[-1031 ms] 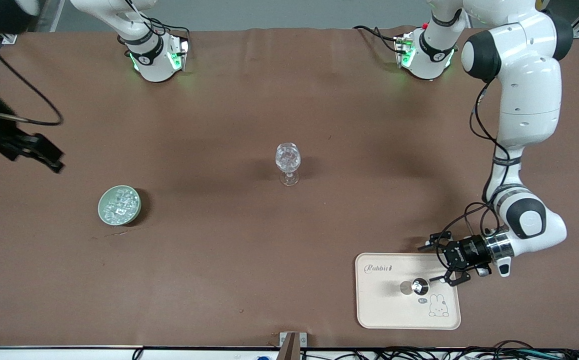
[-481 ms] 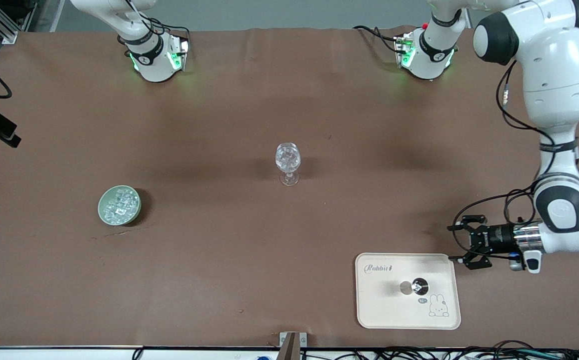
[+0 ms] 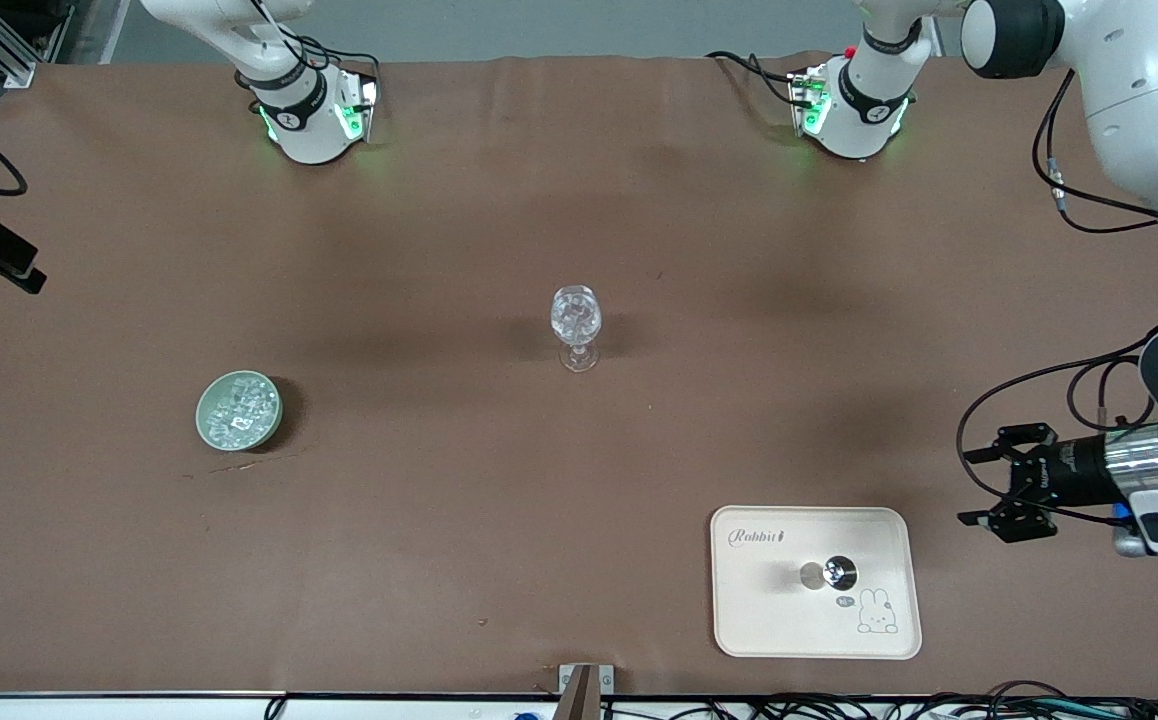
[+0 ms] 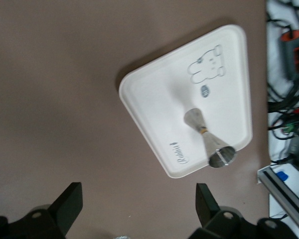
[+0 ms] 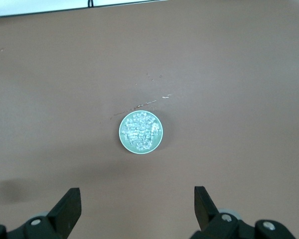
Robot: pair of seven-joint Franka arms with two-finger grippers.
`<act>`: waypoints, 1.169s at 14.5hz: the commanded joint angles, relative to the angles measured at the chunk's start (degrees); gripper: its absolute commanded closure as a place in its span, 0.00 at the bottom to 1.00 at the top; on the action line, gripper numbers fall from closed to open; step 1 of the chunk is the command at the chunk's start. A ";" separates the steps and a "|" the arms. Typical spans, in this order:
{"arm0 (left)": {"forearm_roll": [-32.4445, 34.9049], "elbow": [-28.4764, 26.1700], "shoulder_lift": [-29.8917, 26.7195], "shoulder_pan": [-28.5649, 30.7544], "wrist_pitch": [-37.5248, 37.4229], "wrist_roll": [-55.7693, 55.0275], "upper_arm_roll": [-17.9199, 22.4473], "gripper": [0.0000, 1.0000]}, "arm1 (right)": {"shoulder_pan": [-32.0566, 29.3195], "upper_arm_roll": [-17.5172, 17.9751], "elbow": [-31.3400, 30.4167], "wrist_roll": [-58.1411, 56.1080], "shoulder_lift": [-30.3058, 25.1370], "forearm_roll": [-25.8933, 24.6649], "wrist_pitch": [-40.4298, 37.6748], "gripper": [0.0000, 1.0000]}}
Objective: Pour wine and add ice with both arms
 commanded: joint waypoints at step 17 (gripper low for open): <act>39.24 -11.74 -28.88 0.89 -4.75 40.96 -13.84 0.00 | -2.09 0.36 -1.19 -2.26 -1.15 1.54 0.00 0.00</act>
